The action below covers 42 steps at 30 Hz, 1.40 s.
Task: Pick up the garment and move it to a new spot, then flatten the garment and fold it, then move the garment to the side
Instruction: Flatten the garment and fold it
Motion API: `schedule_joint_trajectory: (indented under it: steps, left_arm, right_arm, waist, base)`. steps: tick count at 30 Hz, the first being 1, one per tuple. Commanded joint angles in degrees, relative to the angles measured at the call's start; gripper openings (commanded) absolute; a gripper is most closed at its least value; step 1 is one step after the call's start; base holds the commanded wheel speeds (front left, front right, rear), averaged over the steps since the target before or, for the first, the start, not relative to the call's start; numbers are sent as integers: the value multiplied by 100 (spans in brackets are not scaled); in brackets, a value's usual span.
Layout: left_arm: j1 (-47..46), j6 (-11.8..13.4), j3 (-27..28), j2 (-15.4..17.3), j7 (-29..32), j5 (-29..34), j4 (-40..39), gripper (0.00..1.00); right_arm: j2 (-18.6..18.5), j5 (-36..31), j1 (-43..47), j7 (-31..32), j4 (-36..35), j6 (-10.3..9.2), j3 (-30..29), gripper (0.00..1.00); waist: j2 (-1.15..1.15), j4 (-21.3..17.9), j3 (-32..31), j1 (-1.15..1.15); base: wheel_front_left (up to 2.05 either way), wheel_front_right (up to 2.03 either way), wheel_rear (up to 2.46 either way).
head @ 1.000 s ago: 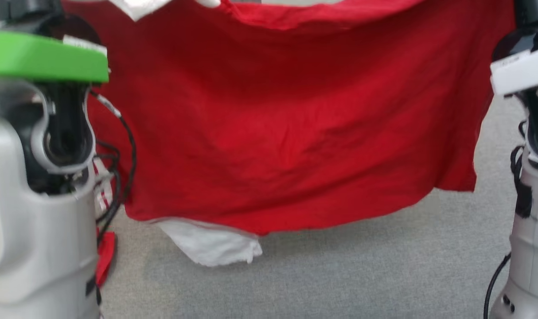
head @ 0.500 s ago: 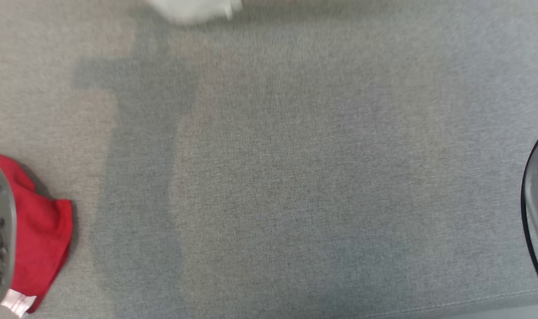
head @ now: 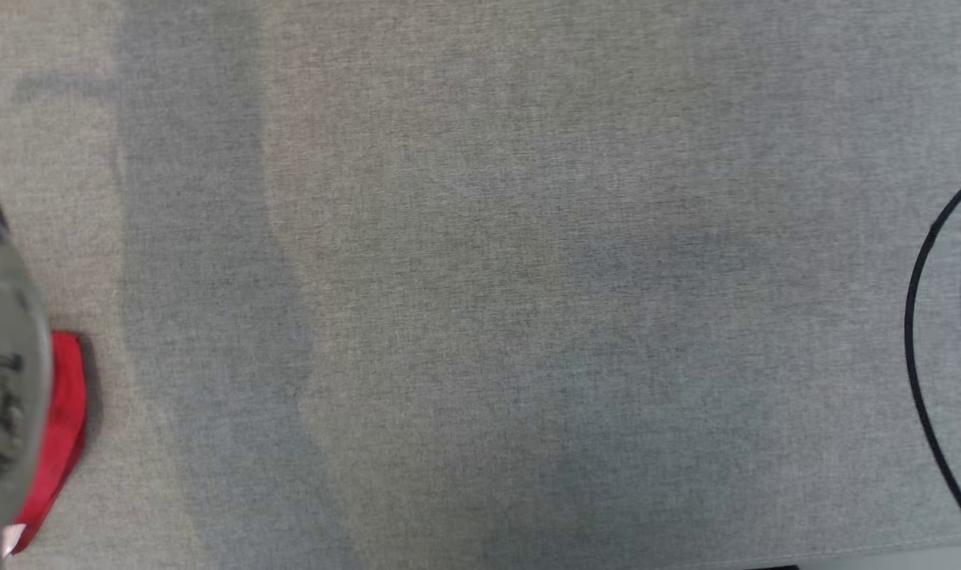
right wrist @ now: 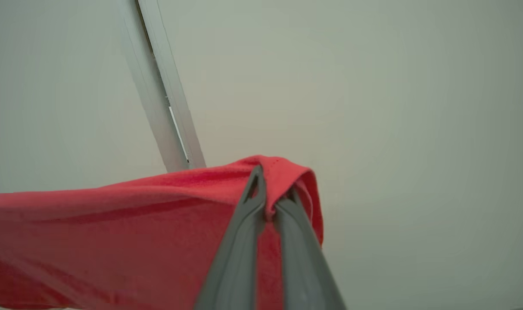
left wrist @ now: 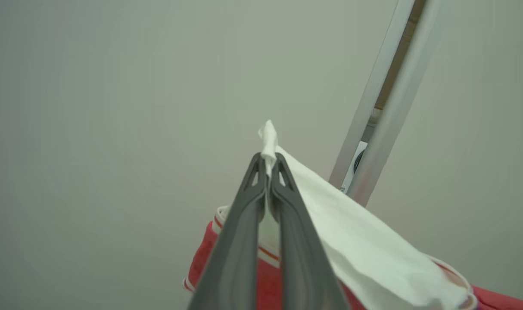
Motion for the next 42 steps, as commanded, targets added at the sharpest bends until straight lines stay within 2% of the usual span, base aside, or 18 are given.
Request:
schedule_joint_trajectory:
  steps: [1, 6, 11, 18, 23, 32, 38, 42]
  left_arm:
    - [318, -78, -20, -17, -42, 42, 86, 0]
    - [1461, -229, 173, -128, -47, 131, -93, 0]
    - [2883, -327, 210, -155, -46, 343, -294, 0]
    - [4614, -381, -101, -50, -46, 407, -429, 0]
    - [5554, -384, -671, 150, -42, 312, -704, 0]
    - [6894, -374, -1759, 870, 493, -167, -1672, 0]
    - [7767, -365, -1952, 1283, 805, -468, -2465, 0]
    - [8333, -251, -1986, 1446, 1009, -568, -3038, 0]
  right_arm:
    - [-59, 106, 302, -40, 98, -5, 34, 0]
    - [-163, 480, 1289, -42, 206, -6, 399, 0]
    - [-380, 1050, 2264, -33, 455, -6, 1011, 0]
    - [-863, 1880, 3383, 402, 406, -7, 2067, 0]
    - [-1359, 2400, 4043, 847, 68, -8, 2884, 0]
    - [-2213, 3386, 4983, 1623, -598, -9, 3907, 0]
    - [-2721, 4036, 5600, 2179, -1128, -9, 4366, 0]
    - [-3070, 4427, 5995, 2524, -1533, -9, 4556, 0]
  waist:
    - [0, 156, -8, -1]
    - [0, 259, -358, -1]
    - [0, 321, -955, -1]
    - [0, 397, -1891, -1]
    - [0, 455, -2401, -1]
    - [0, 523, -3039, -1]
    - [0, 514, -3363, -1]
    - [0, 510, -3488, -1]
  base:
    - [0, 0, 0]
    - [0, 0, 0]
    - [0, 0, 0]
    - [0, 0, 0]
    - [0, 0, 0]
    - [0, 0, 0]
    - [0, 0, 0]
    - [0, 0, 0]
